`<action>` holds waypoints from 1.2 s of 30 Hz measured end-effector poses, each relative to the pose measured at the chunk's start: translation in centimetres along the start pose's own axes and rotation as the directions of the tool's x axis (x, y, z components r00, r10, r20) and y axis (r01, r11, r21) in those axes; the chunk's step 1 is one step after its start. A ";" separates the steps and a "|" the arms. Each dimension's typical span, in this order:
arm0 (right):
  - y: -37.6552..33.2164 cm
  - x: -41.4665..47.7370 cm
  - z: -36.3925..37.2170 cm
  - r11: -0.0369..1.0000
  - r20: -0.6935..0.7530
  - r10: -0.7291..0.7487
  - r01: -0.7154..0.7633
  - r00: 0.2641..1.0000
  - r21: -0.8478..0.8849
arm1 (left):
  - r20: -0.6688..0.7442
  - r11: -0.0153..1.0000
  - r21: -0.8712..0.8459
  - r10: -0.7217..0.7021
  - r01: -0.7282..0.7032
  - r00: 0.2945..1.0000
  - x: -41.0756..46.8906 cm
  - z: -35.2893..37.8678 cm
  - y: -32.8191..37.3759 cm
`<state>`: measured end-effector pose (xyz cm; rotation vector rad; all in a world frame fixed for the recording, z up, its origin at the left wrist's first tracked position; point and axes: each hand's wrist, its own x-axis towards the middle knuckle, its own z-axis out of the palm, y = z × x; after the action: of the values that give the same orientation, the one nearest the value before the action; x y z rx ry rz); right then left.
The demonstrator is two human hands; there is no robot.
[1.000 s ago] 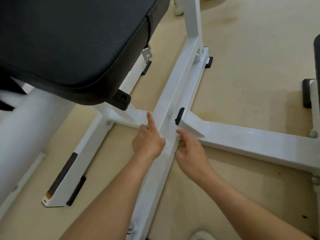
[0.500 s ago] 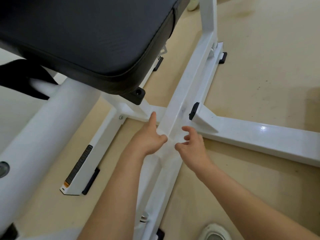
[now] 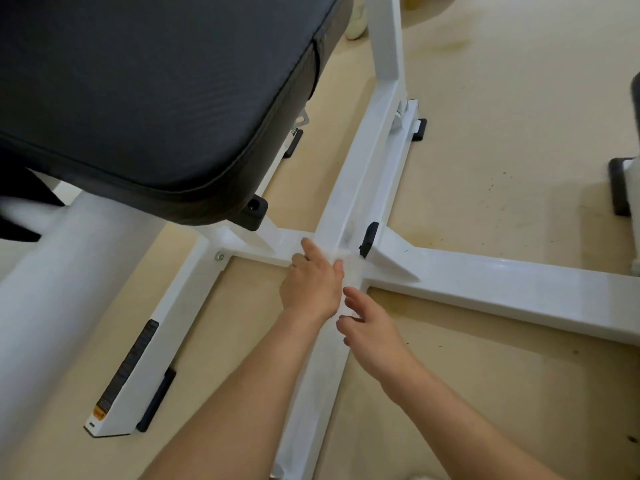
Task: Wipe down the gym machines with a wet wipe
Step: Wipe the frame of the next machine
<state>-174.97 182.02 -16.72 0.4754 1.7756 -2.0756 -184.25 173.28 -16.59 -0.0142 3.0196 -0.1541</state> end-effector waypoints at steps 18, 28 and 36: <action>-2.0 1.7 -6.6 0.997 -0.236 -0.038 0.054 0.971 0.061 | -0.017 0.986 0.114 0.125 -0.123 0.992 14.5 -1.4 9.3; -1.2 5.4 -12.2 0.999 -0.312 -0.008 -0.007 0.950 -0.046 | -0.041 0.978 0.147 0.152 -0.144 0.988 24.0 -3.2 15.3; 0.3 7.4 -15.6 0.994 -0.417 0.096 -0.063 0.904 0.092 | -0.066 0.964 0.176 0.213 -0.198 0.975 27.6 -3.2 17.8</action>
<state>-181.07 196.93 -22.91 1.0718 1.8638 -2.1038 -212.13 190.88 -18.44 0.3282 3.0544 -0.3991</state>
